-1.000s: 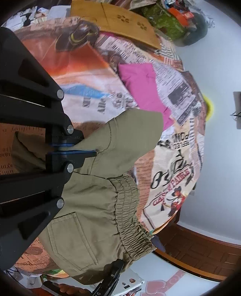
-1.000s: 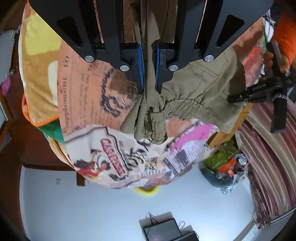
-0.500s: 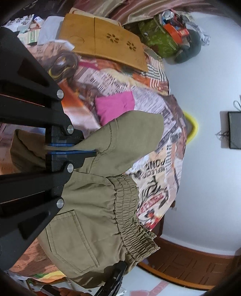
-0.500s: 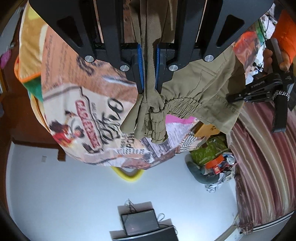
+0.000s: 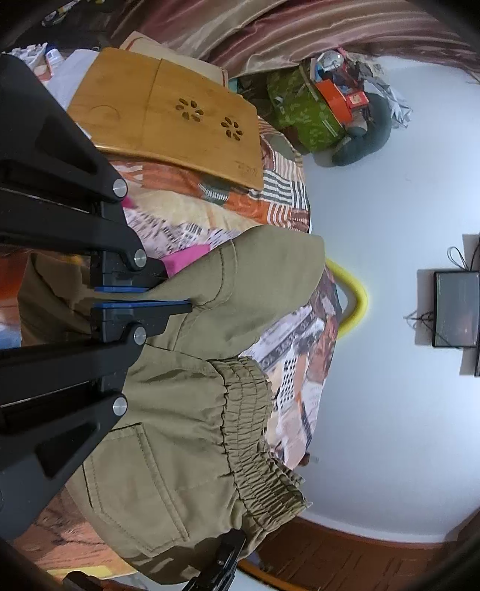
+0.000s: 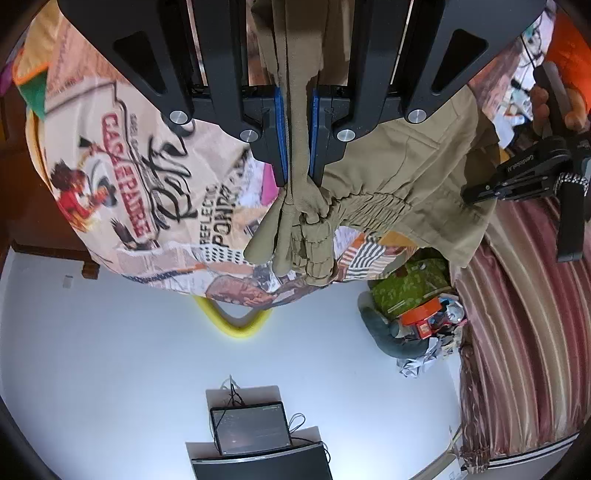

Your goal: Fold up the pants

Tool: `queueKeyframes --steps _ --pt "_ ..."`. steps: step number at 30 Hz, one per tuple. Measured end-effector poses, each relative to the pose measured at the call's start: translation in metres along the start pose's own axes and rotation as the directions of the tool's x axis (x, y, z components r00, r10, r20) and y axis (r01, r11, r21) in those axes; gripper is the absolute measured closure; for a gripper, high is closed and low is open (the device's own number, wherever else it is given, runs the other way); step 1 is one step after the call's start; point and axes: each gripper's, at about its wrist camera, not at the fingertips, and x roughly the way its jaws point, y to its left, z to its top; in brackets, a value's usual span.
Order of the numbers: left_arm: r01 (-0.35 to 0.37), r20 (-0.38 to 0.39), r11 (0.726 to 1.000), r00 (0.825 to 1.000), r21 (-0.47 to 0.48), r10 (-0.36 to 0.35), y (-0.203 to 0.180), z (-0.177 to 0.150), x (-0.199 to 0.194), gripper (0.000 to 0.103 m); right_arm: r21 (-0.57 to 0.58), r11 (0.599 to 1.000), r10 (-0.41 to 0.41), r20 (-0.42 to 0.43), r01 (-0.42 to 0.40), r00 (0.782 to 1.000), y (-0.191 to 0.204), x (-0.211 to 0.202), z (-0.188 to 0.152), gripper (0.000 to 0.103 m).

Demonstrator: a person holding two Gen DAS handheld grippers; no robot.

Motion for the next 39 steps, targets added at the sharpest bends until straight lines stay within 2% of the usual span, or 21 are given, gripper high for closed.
queueKeyframes --steps 7,14,17,21,23,27,29,30,32,34,39 --pt "0.039 -0.021 0.995 0.999 -0.095 -0.041 0.021 0.011 0.065 0.1 0.049 0.998 -0.043 -0.007 0.044 0.999 -0.007 0.058 0.009 0.094" --pt "0.066 -0.131 0.988 0.988 -0.138 -0.085 0.028 -0.001 0.143 0.1 0.08 0.994 -0.068 -0.085 0.075 0.994 -0.031 0.112 -0.007 0.094" --pt "0.048 -0.193 0.992 0.979 -0.12 -0.07 0.025 -0.01 0.168 0.1 0.088 0.993 -0.071 -0.137 0.083 0.988 -0.039 0.129 -0.021 0.094" --pt "-0.019 -0.256 0.997 0.967 -0.077 -0.001 0.025 -0.026 0.189 0.097 0.096 0.99 -0.086 -0.177 0.104 0.98 -0.047 0.136 -0.039 0.093" --pt "-0.027 -0.277 0.996 0.961 -0.087 0.002 0.027 -0.031 0.191 0.095 0.11 0.989 -0.079 -0.194 0.102 0.978 -0.051 0.134 -0.041 0.086" --pt "-0.05 -0.299 0.996 0.954 -0.074 0.026 0.03 -0.033 0.186 0.091 0.091 0.987 -0.114 -0.218 0.136 0.969 -0.053 0.124 -0.041 0.079" --pt "-0.067 -0.302 0.997 0.952 -0.048 0.049 0.03 -0.033 0.177 0.091 0.07 0.984 -0.145 -0.219 0.163 0.965 -0.053 0.12 -0.04 0.06" --pt "-0.072 -0.298 0.997 0.953 -0.035 0.058 0.029 -0.032 0.172 0.091 0.063 0.983 -0.153 -0.208 0.17 0.966 -0.051 0.112 -0.038 0.057" --pt "-0.077 -0.276 0.997 0.959 -0.014 0.07 0.027 -0.029 0.154 0.091 0.056 0.985 -0.149 -0.191 0.162 0.97 -0.048 0.102 -0.034 0.055" --pt "-0.058 -0.251 0.998 0.967 -0.02 0.051 0.025 -0.022 0.135 0.091 0.045 0.987 -0.146 -0.179 0.157 0.973 -0.043 0.091 -0.028 0.055" --pt "-0.016 -0.133 1.0 0.991 -0.011 0.014 0.013 0.0 0.062 0.091 0.002 0.992 -0.124 -0.085 0.124 0.989 -0.016 0.044 -0.003 0.055"
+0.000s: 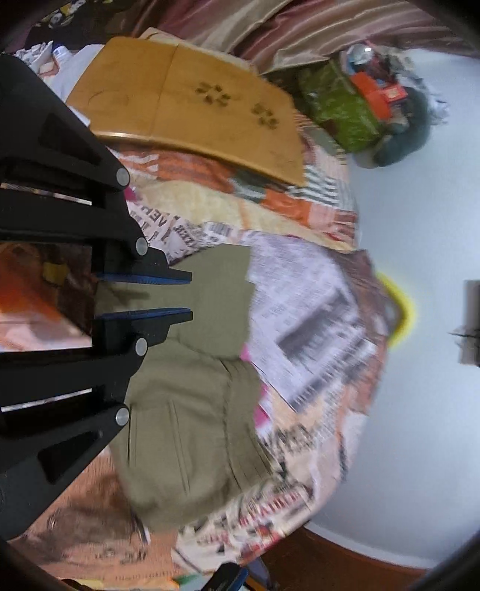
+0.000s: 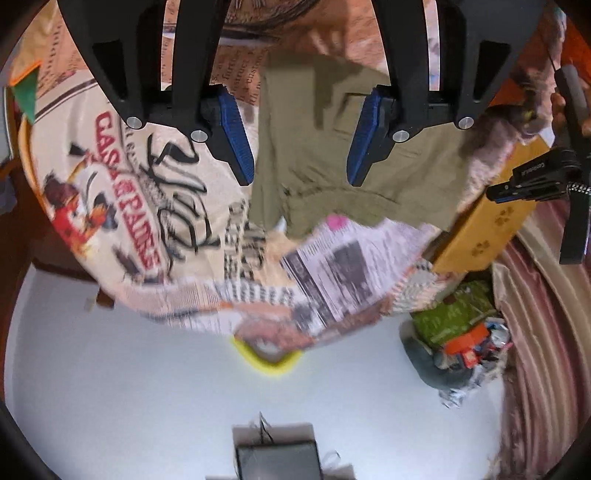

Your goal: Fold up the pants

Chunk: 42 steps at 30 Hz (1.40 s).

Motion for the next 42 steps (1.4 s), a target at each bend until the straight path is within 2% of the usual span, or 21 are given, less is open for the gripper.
queueKeyframes --steps 5,8,10,17,22,24,28,33,36,38,39,40,41,42 --pt "0.053 0.137 0.998 0.989 0.032 -0.057 -0.02 0.004 -0.083 0.091 -0.046 0.999 0.03 0.098 -0.025 0.995 0.022 -0.058 0.012 0.054" --pt "0.081 0.227 0.995 0.97 0.061 -0.093 -0.035 -0.002 -0.139 0.091 -0.063 0.997 0.049 0.16 -0.039 0.986 0.033 -0.098 0.014 0.053" --pt "0.109 0.285 0.991 0.95 0.077 -0.127 -0.043 -0.008 -0.179 0.091 -0.076 0.996 0.07 0.2 -0.056 0.977 0.039 -0.125 0.013 0.053" --pt "0.126 0.455 0.983 0.873 0.131 -0.173 -0.072 -0.048 -0.29 0.09 -0.128 0.988 0.124 0.361 -0.082 0.924 0.055 -0.225 0.003 0.053" --pt "0.121 0.527 0.985 0.833 0.119 -0.167 -0.078 -0.083 -0.34 0.09 -0.149 0.985 0.149 0.465 -0.089 0.872 0.064 -0.285 -0.018 0.053" --pt "0.129 0.554 0.986 0.815 0.108 -0.167 -0.077 -0.097 -0.357 0.09 -0.15 0.984 0.157 0.49 -0.095 0.857 0.065 -0.299 -0.026 0.053" --pt "0.148 0.588 0.985 0.791 0.085 -0.169 -0.073 -0.118 -0.379 0.089 -0.159 0.982 0.172 0.527 -0.102 0.832 0.071 -0.319 -0.046 0.053" --pt "0.11 0.627 0.991 0.768 0.072 -0.131 -0.075 -0.149 -0.393 0.071 -0.164 0.981 0.174 0.533 -0.101 0.828 0.079 -0.323 -0.066 0.053" --pt "0.115 0.626 0.991 0.768 0.071 -0.134 -0.077 -0.164 -0.395 0.058 -0.17 0.981 0.166 0.524 -0.088 0.835 0.084 -0.322 -0.076 0.053" --pt "0.116 0.62 0.99 0.772 0.074 -0.137 -0.079 -0.172 -0.393 0.04 -0.168 0.983 0.148 0.517 -0.07 0.843 0.087 -0.322 -0.08 0.053" --pt "0.11 0.623 0.991 0.771 0.072 -0.131 -0.08 -0.176 -0.393 0.036 -0.165 0.984 0.143 0.509 -0.066 0.849 0.087 -0.319 -0.08 0.052" --pt "0.105 0.625 0.992 0.77 0.072 -0.126 -0.08 -0.176 -0.392 0.031 -0.158 0.985 0.138 0.507 -0.066 0.851 0.086 -0.322 -0.083 0.045" --pt "0.097 0.627 0.993 0.77 0.073 -0.121 -0.081 -0.178 -0.392 0.027 -0.151 0.986 0.134 0.51 -0.065 0.849 0.085 -0.324 -0.085 0.032" --pt "0.09 0.628 0.993 0.769 0.073 -0.116 -0.082 -0.18 -0.392 0.025 -0.143 0.988 0.128 0.516 -0.062 0.847 0.085 -0.325 -0.087 0.026"
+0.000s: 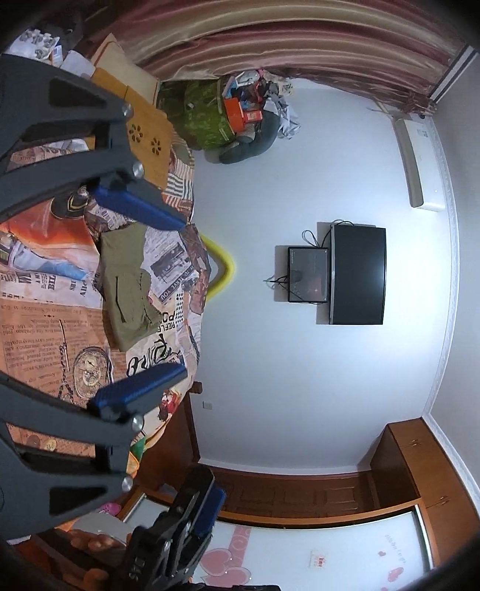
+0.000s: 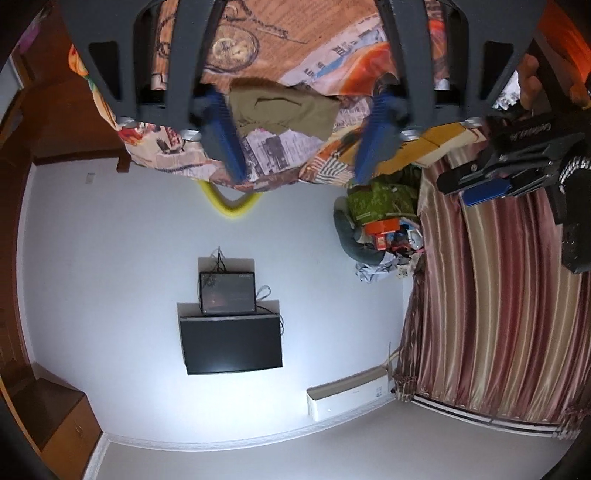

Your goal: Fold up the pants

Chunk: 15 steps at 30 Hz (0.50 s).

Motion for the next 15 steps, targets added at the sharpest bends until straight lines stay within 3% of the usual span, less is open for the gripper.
queueKeyframes --steps 2,4,8,15 --pt "-0.003 0.005 1.0 1.0 -0.007 0.003 0.0005 -0.0019 -0.0032 0.007 0.004 1.0 -0.015 0.014 0.015 1.0 -0.0012 -0.0031 -0.0011 0.02" --pt "-0.003 0.021 1.0 1.0 -0.026 0.004 0.0025 -0.0038 -0.0072 0.002 -0.001 1.0 -0.026 0.013 0.026 1.0 0.0003 -0.0056 -0.0021 0.017" --pt "-0.001 0.026 1.0 1.0 -0.029 0.002 0.002 -0.0061 -0.009 0.001 -0.001 0.999 -0.042 0.02 0.042 0.999 0.0023 -0.0072 -0.0051 0.0" --pt "-0.01 0.017 1.0 1.0 -0.018 0.01 -0.002 -0.009 -0.0088 0.0 -0.003 0.999 -0.048 0.025 0.048 0.999 0.003 -0.0122 -0.0087 0.0"
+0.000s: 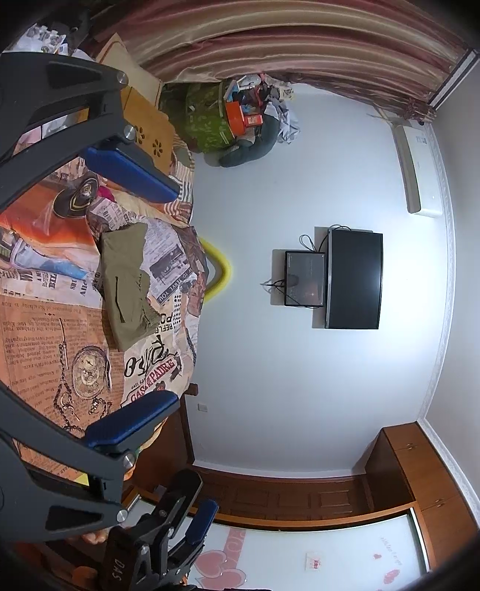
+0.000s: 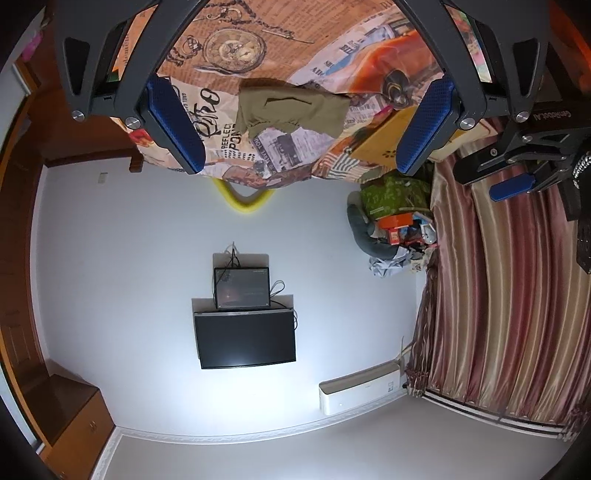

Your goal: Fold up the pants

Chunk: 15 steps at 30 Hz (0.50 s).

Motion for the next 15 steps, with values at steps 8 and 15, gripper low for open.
queueKeyframes --steps 8,15 --pt "-0.004 -0.004 1.0 1.0 0.006 0.004 -0.0035 -0.0015 0.002 0.0 0.007 1.0 0.003 0.003 -0.003 1.0 -0.0004 -0.0069 -0.0053 0.0" --pt "-0.003 -0.005 1.0 1.0 0.01 0.003 -0.003 -0.003 0.0027 0.0 0.007 1.0 0.002 0.0 -0.002 1.0 -0.001 -0.0079 -0.0042 0.0"
